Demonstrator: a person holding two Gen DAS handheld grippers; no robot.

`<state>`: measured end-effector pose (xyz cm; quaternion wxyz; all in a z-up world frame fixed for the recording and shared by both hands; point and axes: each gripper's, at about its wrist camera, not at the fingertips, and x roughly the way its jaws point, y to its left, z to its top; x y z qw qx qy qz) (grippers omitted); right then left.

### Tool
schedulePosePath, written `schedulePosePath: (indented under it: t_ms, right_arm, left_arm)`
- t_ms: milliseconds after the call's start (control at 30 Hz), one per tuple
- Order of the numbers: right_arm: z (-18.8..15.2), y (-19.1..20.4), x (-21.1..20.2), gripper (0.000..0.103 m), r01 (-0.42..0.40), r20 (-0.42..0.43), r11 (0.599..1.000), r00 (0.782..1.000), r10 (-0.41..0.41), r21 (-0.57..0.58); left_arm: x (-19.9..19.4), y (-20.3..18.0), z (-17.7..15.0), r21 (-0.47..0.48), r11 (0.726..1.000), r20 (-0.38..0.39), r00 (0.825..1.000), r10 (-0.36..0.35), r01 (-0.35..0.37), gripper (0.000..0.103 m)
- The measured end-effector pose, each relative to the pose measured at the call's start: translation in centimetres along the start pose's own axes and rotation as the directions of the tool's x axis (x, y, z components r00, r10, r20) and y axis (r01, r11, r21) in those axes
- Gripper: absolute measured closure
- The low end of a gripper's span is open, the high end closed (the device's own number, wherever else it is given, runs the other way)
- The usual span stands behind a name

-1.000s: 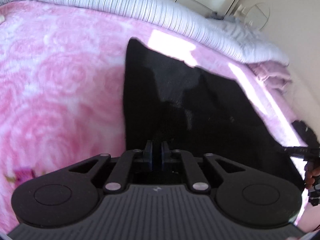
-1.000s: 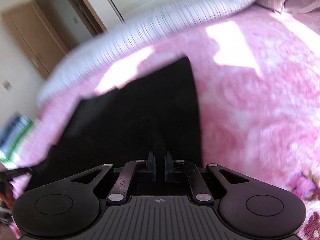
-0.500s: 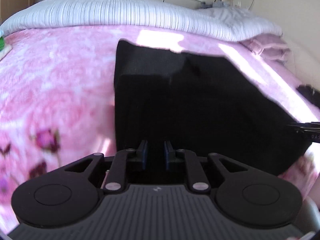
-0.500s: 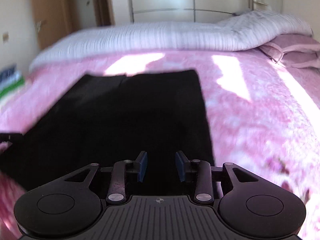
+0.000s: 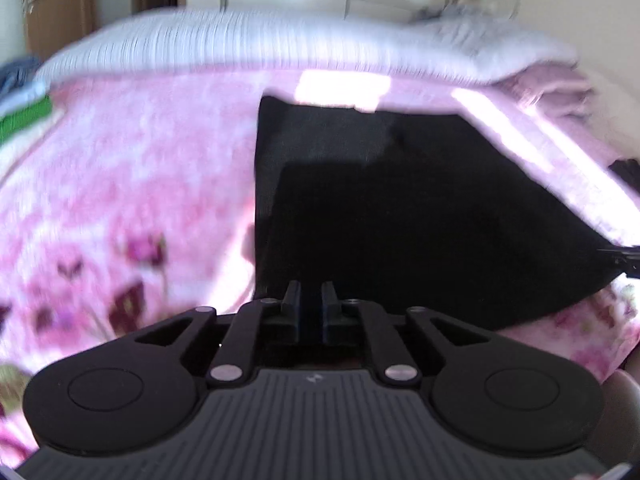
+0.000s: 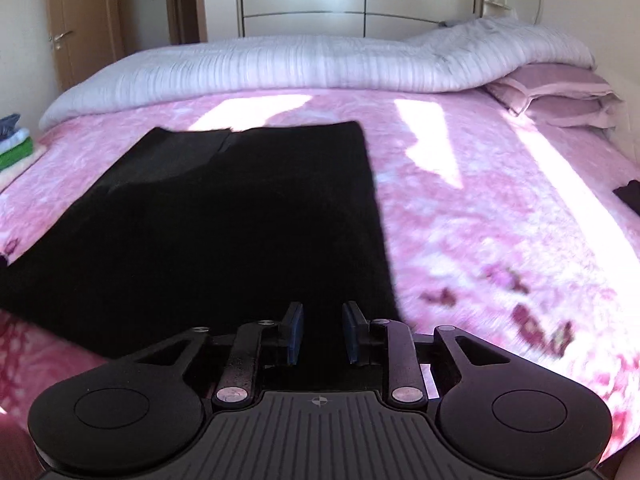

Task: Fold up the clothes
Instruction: 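Lay the folded hem down and open both grippers, pulling back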

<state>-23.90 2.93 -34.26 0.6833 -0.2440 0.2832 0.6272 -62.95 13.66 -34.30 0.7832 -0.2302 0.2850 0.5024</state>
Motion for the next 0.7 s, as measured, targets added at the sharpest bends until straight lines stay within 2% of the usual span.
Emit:
schedulePosePath:
  t_ms: [67, 133, 267, 333, 400, 467, 600, 700]
  right_arm:
    - [-0.8, 0.3, 1.4, 0.077, 0.026, -0.042, 1.000, 0.999, -0.026, 0.001]
    - [-1.2, 0.4, 1.9, 0.077, 0.040, -0.039, 0.999, 0.998, -0.040, 0.003]
    - [0.5, 1.4, 0.8, 0.076, 0.074, -0.113, 0.997, 0.991, -0.072, 0.015]
    - [0.7, 1.8, -0.6, 0.075, 0.073, -0.111, 0.997, 0.991, -0.069, 0.036]
    - [0.5, 1.9, -1.5, 0.060, 0.058, -0.118, 0.996, 0.992, -0.049, 0.071]
    - [-0.3, 2.4, -2.2, 0.053, 0.054, -0.138, 0.994, 0.990, -0.041, 0.094]
    - [-2.0, 3.7, -3.4, 0.052, 0.056, -0.174, 0.993, 0.984, -0.037, 0.108]
    - [-2.8, 4.9, -4.5, 0.052, 0.043, -0.179, 0.995, 0.984, -0.026, 0.091]
  left_arm:
    - [0.8, -0.3, -0.8, -0.019, 1.000, -0.022, 1.000, 0.022, -0.023, 0.095]
    - [1.1, -0.7, -0.8, -0.030, 0.998, -0.050, 0.998, 0.048, -0.049, 0.096]
    - [-0.4, -2.1, 0.5, -0.030, 0.994, -0.098, 0.990, 0.103, -0.106, 0.095]
    - [-1.7, -3.0, 0.6, -0.028, 0.991, -0.109, 0.986, 0.127, -0.131, 0.092]
    - [-2.7, -4.0, 0.1, -0.034, 0.988, -0.134, 0.980, 0.144, -0.150, 0.088]
    - [-3.6, -5.0, -0.7, -0.037, 0.986, -0.155, 0.975, 0.156, -0.164, 0.086]
    - [-5.3, -6.8, -2.0, -0.027, 0.985, -0.159, 0.973, 0.166, -0.173, 0.077]
    - [-6.5, -8.1, -3.0, -0.014, 0.985, -0.152, 0.974, 0.170, -0.175, 0.077]
